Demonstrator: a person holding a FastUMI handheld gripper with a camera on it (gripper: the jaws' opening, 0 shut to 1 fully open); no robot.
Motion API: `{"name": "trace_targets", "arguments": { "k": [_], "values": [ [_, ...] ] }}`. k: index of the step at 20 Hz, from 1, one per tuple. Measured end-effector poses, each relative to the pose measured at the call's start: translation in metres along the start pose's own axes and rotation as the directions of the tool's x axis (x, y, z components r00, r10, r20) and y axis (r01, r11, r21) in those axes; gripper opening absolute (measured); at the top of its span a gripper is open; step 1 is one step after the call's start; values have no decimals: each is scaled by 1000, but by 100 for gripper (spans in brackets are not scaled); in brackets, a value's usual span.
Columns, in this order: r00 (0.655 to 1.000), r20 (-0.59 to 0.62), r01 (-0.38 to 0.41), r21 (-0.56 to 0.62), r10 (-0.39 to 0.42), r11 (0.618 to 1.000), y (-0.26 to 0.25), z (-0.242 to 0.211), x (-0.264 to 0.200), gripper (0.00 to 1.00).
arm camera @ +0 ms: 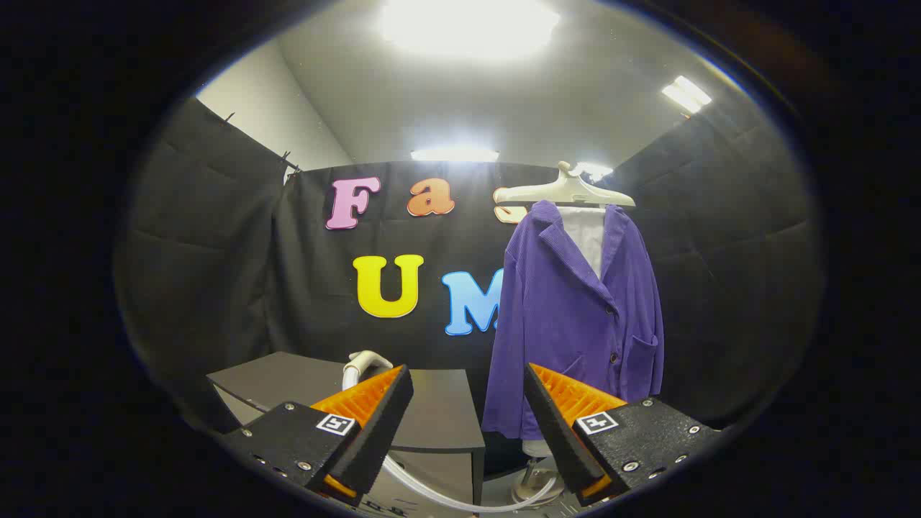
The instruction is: Iron the clothes twice with a garment steamer, once on the left side and once on the right side.
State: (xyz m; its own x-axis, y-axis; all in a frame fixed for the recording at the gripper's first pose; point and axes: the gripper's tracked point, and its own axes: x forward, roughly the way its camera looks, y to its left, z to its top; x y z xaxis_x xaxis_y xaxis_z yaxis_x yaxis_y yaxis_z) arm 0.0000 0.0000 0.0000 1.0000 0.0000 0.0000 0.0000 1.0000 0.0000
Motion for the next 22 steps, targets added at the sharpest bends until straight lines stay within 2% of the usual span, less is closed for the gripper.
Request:
{"name": "trace_targets", "arguments": {
  "k": [3, 9, 14, 19, 22],
  "values": [
    [1000, -11, 9, -39, -9, 999, -8, -3, 4, 95],
    [998, -42, -57, -108, 53, 992, -18, 0, 3, 95],
    [993, -48, -108, -22, 107, 994, -37, 18, -15, 95],
    [978, -34, -208, -44, 206, 977, -45, 25, -38, 95],
    [954, -18, -299, -24, 299, 954, -35, 35, -58, 95]
  ]
}}
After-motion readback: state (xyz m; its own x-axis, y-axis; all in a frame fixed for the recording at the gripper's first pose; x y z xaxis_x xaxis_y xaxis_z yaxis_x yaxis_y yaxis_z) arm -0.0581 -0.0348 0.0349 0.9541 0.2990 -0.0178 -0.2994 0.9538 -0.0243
